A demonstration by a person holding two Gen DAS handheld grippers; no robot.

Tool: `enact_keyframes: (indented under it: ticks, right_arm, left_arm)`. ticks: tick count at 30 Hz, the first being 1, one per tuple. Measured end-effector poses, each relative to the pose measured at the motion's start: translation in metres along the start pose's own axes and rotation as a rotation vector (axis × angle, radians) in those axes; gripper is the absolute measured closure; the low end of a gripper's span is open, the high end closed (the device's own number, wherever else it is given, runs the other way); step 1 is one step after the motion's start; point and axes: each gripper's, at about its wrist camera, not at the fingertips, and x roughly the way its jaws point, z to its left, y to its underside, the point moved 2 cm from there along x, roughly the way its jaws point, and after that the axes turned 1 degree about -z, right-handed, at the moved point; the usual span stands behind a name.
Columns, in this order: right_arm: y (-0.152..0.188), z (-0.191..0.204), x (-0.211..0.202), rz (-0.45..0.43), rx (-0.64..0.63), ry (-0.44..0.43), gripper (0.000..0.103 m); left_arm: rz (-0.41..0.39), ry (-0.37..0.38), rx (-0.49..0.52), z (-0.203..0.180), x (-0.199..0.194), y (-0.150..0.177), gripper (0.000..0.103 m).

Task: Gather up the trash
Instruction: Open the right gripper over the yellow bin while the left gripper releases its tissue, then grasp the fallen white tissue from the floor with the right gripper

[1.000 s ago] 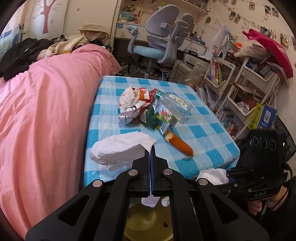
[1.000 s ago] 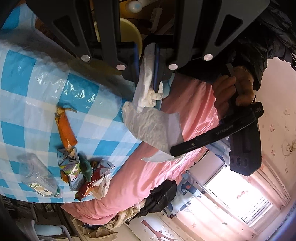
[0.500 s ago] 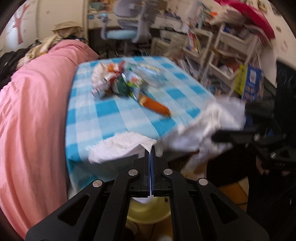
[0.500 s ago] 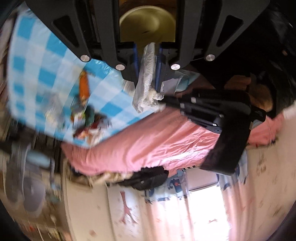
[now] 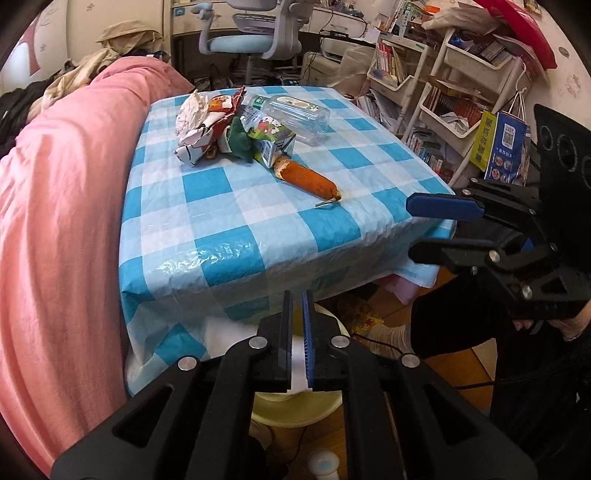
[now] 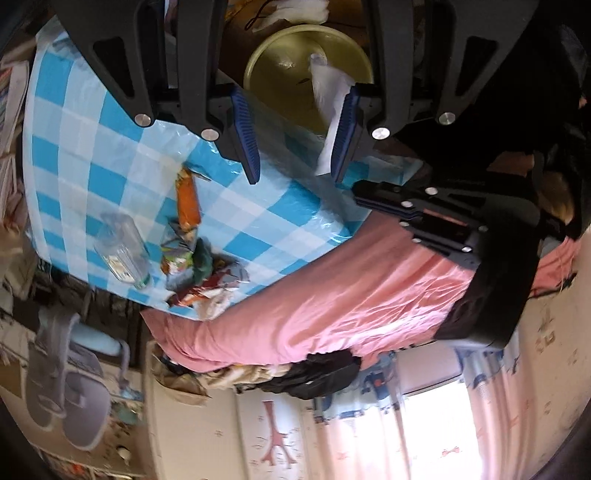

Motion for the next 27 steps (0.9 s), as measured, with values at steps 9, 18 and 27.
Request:
enact_keyframes:
  ticks: [9, 18, 27]
  right_arm:
    - [0.007, -0.017, -0.008, 0.011, 0.106, 0.012, 0.051]
    - [0.129, 0.024, 0.045, 0.55, -0.107, -0.089, 0.037]
    - [0.293, 0.088, 0.151, 0.836, -0.639, -0.134, 0.041]
  left_arm:
    - [0.009, -0.003, 0.01, -0.001, 0.005, 0.0, 0.095]
    - [-0.012, -0.065, 0.003, 0.008, 0.023, -0.042, 0.078]
    - [-0.106, 0.0, -0.053, -0.005, 0.048, -0.105, 0.068]
